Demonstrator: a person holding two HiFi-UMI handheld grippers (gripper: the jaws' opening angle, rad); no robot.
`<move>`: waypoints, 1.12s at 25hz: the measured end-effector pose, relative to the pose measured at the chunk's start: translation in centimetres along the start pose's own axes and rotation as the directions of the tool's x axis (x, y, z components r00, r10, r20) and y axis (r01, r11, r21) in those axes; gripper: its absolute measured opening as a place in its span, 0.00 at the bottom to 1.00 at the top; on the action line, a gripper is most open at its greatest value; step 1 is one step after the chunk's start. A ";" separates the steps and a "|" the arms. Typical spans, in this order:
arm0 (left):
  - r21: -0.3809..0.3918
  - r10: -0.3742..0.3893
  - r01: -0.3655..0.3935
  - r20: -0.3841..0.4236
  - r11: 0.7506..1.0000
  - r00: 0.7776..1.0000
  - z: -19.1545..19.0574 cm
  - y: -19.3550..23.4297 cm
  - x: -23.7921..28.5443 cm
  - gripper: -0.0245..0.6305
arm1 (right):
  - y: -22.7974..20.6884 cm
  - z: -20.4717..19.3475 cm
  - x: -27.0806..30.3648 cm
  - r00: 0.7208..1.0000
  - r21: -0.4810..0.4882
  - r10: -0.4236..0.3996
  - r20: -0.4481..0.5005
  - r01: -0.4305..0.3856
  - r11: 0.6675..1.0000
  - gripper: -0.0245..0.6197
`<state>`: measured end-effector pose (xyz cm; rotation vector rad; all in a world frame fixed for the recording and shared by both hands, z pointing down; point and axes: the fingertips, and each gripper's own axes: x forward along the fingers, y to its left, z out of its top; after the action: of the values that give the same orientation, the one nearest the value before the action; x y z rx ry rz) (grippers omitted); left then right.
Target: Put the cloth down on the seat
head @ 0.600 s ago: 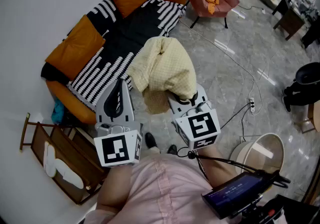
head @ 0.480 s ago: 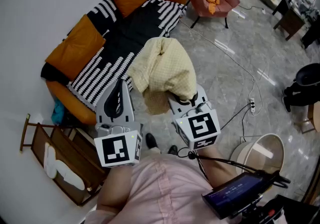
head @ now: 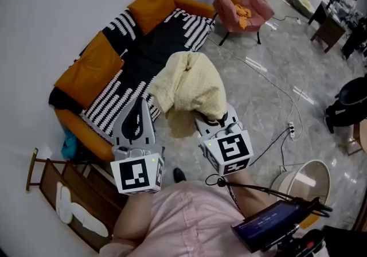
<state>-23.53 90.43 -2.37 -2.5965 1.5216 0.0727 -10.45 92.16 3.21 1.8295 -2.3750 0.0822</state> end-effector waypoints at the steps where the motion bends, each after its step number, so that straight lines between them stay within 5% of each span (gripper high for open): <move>1: -0.004 -0.003 0.003 0.004 1.000 1.000 0.0 0.5 0.3 0.05 | 0.1 0.3 0.5 1.000 -0.005 -0.005 0.003 0.005 1.000 0.24; 16: -0.033 -0.069 0.068 -0.058 0.997 0.996 -4.3 2.0 7.5 0.05 | -3.9 -1.2 6.6 0.996 0.003 -0.075 -0.051 0.075 0.997 0.24; 28: 0.002 -0.076 0.076 -0.120 0.997 0.990 -7.5 1.5 24.0 0.05 | -15.2 -2.0 18.9 0.997 0.046 -0.050 -0.064 0.053 0.998 0.24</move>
<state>-13.26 67.93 2.39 -2.6948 1.4541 -0.0971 -0.31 70.39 7.29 1.8792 -2.3014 0.1888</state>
